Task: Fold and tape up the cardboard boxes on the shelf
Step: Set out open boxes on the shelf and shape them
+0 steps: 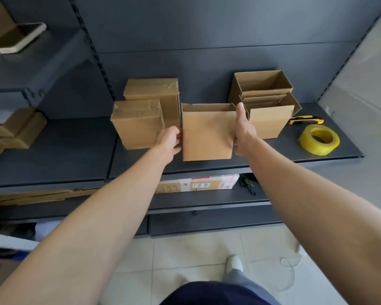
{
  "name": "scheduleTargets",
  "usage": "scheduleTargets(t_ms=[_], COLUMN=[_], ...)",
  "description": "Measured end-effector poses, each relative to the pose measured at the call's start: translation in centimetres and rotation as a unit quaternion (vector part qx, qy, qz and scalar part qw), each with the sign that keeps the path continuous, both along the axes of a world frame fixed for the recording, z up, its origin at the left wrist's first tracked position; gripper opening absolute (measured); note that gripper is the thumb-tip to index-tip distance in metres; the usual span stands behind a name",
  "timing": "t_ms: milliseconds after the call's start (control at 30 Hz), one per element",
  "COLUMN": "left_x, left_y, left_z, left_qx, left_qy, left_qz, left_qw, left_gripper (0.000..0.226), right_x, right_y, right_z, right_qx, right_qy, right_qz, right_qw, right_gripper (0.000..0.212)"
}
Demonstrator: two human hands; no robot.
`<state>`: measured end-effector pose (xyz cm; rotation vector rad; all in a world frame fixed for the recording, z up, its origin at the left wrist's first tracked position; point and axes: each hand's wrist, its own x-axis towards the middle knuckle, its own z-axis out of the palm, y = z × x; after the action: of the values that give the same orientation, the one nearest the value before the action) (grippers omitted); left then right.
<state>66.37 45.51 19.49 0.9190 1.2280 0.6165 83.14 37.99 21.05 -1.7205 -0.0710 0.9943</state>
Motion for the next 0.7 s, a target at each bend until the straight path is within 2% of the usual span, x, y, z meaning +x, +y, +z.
scheduleTargets(t_ms=[33, 133, 167, 233, 333, 367, 533, 700], left_x=[0.2, 0.8, 1.1, 1.6, 2.2, 2.4, 4.3, 6.4], left_y=[0.2, 1.3, 1.4, 1.6, 2.0, 2.3, 3.9, 5.9], left_z=[0.0, -0.4, -0.3, -0.3, -0.7, -0.9, -1.1, -1.1], left_qx=[-0.024, -0.053, -0.053, -0.052, -0.040, -0.033, 0.004, 0.014], left_qy=[-0.018, -0.016, -0.007, 0.012, 0.033, 0.035, 0.050, 0.051], left_qz=[-0.001, -0.030, -0.040, -0.042, -0.017, -0.005, 0.036, 0.083], left_qw=[1.000, 0.998, 0.998, 0.998, 0.999, 0.999, 0.998, 0.995], left_gripper=[0.029, 0.071, 0.074, 0.062, 0.016, 0.009, 0.021, 0.033], right_x=[0.2, 0.5, 0.6, 0.6, 1.0, 1.2, 2.2, 3.4], right_y=[-0.2, -0.2, 0.0, 0.4, 1.3, 1.8, 4.4, 7.5], right_z=[-0.1, -0.4, -0.6, -0.9, -1.3, -1.4, -1.0, -1.0], right_qx=[-0.002, -0.013, -0.017, -0.019, -0.015, -0.015, -0.038, -0.063], right_qy=[0.012, 0.028, 0.025, 0.013, 0.009, 0.005, -0.055, -0.093], right_qz=[-0.001, 0.011, 0.017, 0.034, 0.053, 0.053, 0.046, 0.057], right_qw=[1.000, 0.999, 0.999, 0.999, 0.998, 0.998, 0.997, 0.992], right_gripper=[0.094, 0.092, 0.087, 0.072, 0.049, 0.042, 0.020, 0.023])
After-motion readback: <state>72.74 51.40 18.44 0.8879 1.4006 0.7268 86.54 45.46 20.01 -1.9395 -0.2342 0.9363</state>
